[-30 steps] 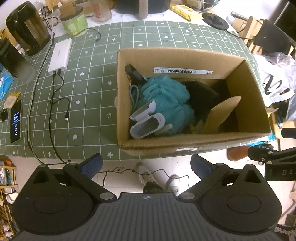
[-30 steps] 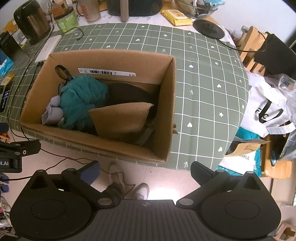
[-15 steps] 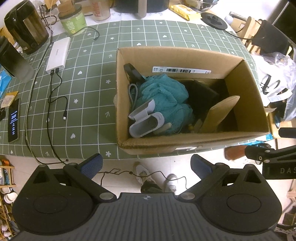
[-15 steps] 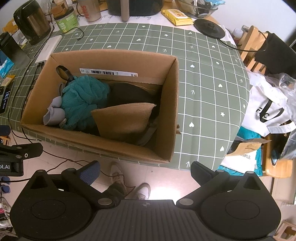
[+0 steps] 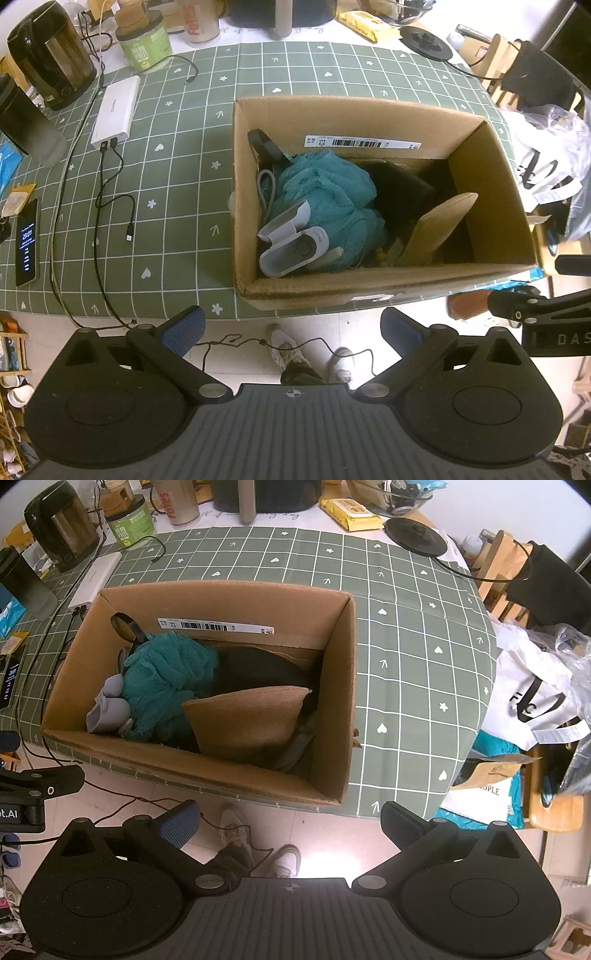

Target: Organize soft objects

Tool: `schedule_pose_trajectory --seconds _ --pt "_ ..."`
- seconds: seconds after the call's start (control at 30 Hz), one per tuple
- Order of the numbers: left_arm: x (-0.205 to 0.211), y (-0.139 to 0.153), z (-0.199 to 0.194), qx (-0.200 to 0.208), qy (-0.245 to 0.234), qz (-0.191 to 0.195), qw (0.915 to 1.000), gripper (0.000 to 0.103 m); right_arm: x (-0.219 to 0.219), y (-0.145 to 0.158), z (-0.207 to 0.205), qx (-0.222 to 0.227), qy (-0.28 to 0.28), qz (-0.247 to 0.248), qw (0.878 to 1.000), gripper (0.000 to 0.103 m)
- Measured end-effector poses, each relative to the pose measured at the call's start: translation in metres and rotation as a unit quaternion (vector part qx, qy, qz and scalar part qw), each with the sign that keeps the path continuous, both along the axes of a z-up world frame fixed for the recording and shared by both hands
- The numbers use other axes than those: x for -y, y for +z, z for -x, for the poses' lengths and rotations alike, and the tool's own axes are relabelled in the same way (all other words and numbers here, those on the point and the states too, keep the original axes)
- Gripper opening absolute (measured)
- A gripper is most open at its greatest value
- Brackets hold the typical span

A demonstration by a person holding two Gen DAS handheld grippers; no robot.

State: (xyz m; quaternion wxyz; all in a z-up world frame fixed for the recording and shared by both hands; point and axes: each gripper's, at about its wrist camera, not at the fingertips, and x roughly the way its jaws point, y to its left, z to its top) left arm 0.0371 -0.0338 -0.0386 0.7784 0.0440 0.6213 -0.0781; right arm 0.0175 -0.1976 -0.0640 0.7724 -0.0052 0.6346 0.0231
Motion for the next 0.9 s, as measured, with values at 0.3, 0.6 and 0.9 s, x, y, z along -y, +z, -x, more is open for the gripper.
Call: schedule_pose_trajectory --seconds 0.3,0.6,0.9 --pt "-0.0006 0.0001 -0.0021 0.001 0.000 0.000 1.0000 0.103 -0.0013 -0.0002 -0.0013 -0.001 -0.001 0.000 1.000 0.103" --pt "-0.0007 0.0001 -0.0023 0.001 0.000 0.001 1.0000 0.103 -0.0022 -0.0004 -0.0026 -0.002 -0.002 0.000 1.000 0.103" --pt "-0.0005 0.0002 -0.0023 0.001 0.000 0.001 1.0000 0.103 -0.0034 -0.0006 -0.0045 -0.003 -0.002 0.001 1.000 0.103"
